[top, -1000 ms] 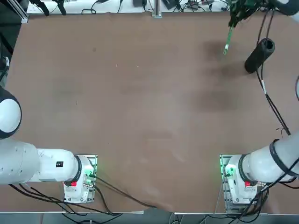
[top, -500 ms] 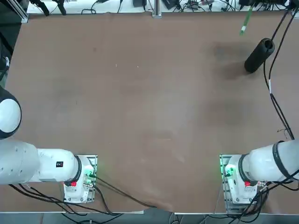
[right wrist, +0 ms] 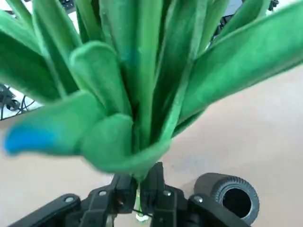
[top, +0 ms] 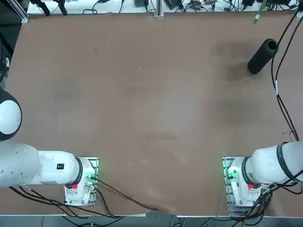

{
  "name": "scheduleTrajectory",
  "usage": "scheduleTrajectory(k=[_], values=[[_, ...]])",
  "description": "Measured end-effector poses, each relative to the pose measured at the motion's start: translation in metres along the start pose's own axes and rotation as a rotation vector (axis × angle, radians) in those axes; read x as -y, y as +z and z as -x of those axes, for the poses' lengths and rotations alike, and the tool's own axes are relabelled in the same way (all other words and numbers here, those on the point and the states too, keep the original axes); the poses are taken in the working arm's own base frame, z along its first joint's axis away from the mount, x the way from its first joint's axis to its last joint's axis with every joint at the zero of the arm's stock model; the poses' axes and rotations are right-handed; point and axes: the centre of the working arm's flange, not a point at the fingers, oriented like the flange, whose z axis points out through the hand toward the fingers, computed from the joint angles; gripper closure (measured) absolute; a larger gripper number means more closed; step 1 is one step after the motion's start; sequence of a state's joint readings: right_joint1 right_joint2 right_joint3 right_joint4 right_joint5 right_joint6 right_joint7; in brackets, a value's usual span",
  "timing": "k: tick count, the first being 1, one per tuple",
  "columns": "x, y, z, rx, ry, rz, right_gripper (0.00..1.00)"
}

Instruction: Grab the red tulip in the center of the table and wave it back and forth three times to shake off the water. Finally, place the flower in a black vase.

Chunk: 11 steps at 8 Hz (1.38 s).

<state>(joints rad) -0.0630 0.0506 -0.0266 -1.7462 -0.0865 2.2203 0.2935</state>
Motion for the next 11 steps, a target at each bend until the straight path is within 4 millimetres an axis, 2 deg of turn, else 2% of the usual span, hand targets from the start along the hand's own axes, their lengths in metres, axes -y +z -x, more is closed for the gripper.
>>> scheduleTrajectory(k=[1, 2, 3, 4, 6, 7, 8, 9, 10, 11], values=[[0.003, 0.0, 0.001, 0.0, -0.004, -0.002, 0.92], [0.018, -0.001, 0.005, 0.001, -0.03, -0.014, 0.92], [0.055, -0.005, 0.016, 0.006, -0.072, -0.041, 0.92], [0.105, -0.008, 0.035, 0.016, -0.117, -0.076, 0.92], [0.212, -0.013, 0.089, 0.052, -0.167, -0.145, 0.92], [0.248, -0.015, 0.11, 0.063, -0.161, -0.164, 0.92], [0.266, -0.015, 0.12, 0.067, -0.157, -0.169, 0.92], [0.261, -0.012, 0.116, 0.077, -0.142, -0.154, 0.92], [0.237, -0.006, 0.101, 0.088, -0.11, -0.116, 0.92], [0.193, -0.001, 0.072, 0.085, -0.084, -0.07, 0.92]])
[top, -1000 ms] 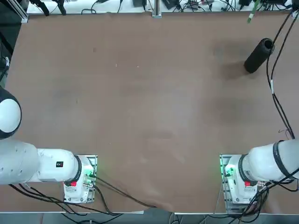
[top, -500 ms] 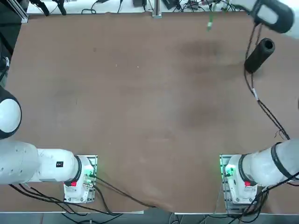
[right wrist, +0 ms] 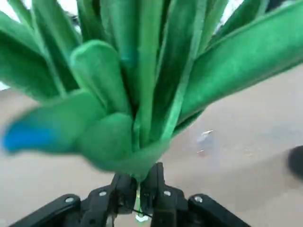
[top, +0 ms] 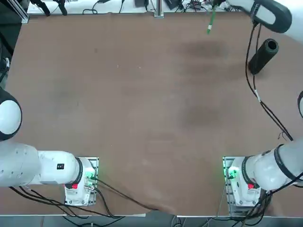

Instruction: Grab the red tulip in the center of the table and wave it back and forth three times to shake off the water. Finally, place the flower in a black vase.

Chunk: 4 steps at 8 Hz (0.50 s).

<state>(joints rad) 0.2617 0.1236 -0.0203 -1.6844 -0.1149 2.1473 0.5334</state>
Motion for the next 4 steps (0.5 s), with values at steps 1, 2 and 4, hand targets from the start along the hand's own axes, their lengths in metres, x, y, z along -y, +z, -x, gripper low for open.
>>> scheduleTrajectory(k=[1, 2, 4], values=[[-0.06, -0.003, -0.026, -0.008, 0.003, 0.04, 0.92], [-0.121, -0.005, -0.046, -0.015, -0.002, 0.075, 0.92], [-0.21, -0.009, -0.066, -0.018, -0.016, 0.125, 0.92]])
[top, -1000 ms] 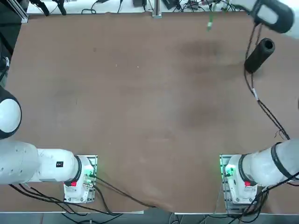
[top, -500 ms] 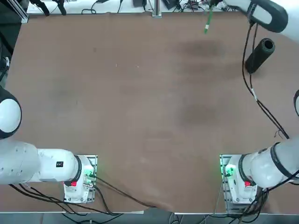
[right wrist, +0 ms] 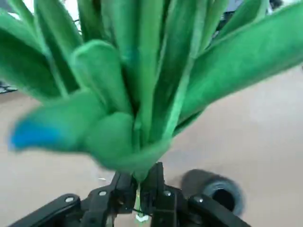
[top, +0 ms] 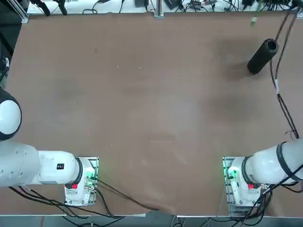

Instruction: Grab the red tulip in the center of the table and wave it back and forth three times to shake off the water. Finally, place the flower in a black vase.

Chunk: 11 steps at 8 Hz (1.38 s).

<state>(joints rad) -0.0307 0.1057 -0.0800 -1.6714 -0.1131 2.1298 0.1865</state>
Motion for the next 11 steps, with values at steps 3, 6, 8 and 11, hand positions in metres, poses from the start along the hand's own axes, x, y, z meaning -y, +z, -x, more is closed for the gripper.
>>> scheduleTrajectory(k=[3, 6, 8, 11], values=[[0.038, -0.011, 0.007, 0.009, -0.065, -0.054, 0.92], [0.225, -0.042, 0.071, 0.05, -0.085, -0.192, 0.92], [0.283, -0.048, 0.102, 0.068, -0.048, -0.191, 0.92], [0.169, -0.017, 0.042, 0.067, 0.028, -0.099, 0.92]])
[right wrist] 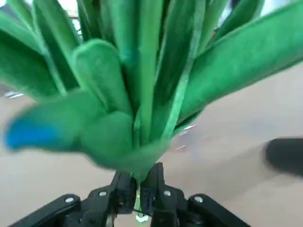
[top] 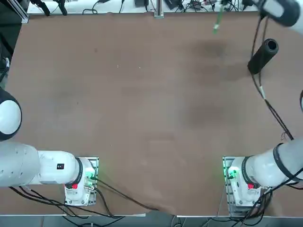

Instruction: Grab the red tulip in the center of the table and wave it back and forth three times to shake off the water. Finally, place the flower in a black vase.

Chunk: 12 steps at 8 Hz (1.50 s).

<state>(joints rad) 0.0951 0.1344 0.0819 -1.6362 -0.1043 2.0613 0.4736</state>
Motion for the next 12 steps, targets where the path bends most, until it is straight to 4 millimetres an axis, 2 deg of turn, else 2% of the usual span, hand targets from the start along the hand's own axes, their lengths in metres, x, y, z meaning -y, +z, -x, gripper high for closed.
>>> scheduleTrajectory(k=[1, 2, 3, 4, 5, 6, 7, 9, 10, 11, 12], values=[[-0.066, 0.0, -0.027, -0.011, -0.009, 0.032, 0.92], [-0.122, -0.003, -0.044, -0.018, -0.017, 0.058, 0.92], [-0.155, -0.007, -0.052, -0.023, -0.022, 0.072, 0.92], [-0.159, -0.01, -0.054, -0.028, -0.03, 0.072, 0.92], [-0.142, -0.013, -0.051, -0.026, -0.055, 0.06, 0.92], [-0.112, -0.015, -0.043, -0.011, -0.09, 0.03, 0.92], [-0.062, -0.016, -0.027, 0.008, -0.105, -0.014, 0.92], [0.057, -0.021, 0.025, 0.03, -0.071, -0.058, 0.92], [0.096, -0.021, 0.049, 0.038, -0.049, -0.063, 0.92], [0.113, -0.021, 0.06, 0.042, -0.031, -0.062, 0.92], [0.11, -0.019, 0.058, 0.042, -0.016, -0.054, 0.92]])
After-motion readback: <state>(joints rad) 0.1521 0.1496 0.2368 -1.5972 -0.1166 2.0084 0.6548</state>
